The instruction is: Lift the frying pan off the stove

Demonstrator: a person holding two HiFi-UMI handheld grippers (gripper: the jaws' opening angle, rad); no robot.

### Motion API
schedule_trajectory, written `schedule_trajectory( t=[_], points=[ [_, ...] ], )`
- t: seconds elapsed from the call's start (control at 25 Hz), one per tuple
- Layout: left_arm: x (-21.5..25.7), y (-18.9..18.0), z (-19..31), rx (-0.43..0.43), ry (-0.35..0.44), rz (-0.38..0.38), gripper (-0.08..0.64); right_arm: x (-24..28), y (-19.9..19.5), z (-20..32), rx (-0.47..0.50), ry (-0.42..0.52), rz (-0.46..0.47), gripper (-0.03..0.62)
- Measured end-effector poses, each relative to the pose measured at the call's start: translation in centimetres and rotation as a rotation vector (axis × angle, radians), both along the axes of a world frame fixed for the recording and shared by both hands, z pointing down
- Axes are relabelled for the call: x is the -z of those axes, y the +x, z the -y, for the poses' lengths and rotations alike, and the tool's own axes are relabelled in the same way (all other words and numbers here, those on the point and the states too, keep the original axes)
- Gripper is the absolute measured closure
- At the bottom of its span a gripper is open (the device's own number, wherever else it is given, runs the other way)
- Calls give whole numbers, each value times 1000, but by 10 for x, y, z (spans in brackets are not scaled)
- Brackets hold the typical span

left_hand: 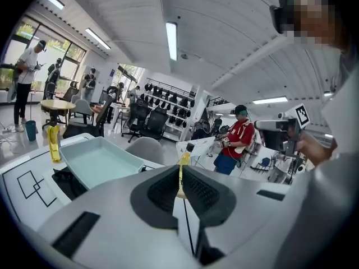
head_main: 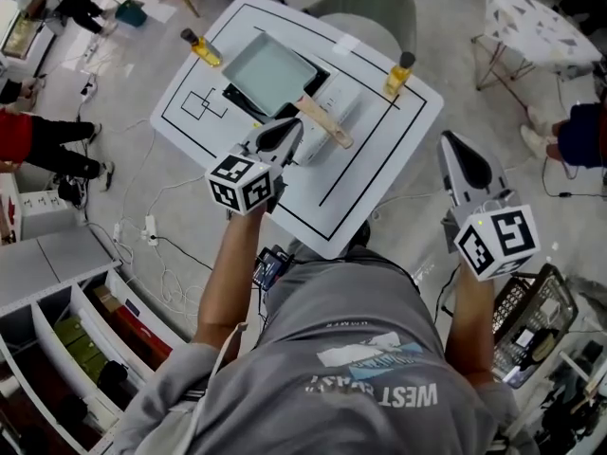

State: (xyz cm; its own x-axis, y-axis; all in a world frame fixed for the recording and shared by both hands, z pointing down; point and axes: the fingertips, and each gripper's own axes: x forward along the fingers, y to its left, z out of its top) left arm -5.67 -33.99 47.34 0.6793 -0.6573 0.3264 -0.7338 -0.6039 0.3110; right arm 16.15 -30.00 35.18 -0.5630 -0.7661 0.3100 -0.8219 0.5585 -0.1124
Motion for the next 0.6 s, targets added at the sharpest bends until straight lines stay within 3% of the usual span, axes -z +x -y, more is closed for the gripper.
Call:
schedule_trajectory(
  t=[0.28,0.6],
  points=[
    [-28,-3,14,9,-77,-52,561,-10,-2,9,-9,-28,-13,581],
    [-55,-3,22,27,-181,-148,509,-20,-7,18,-16,-50,-23,581]
  ],
)
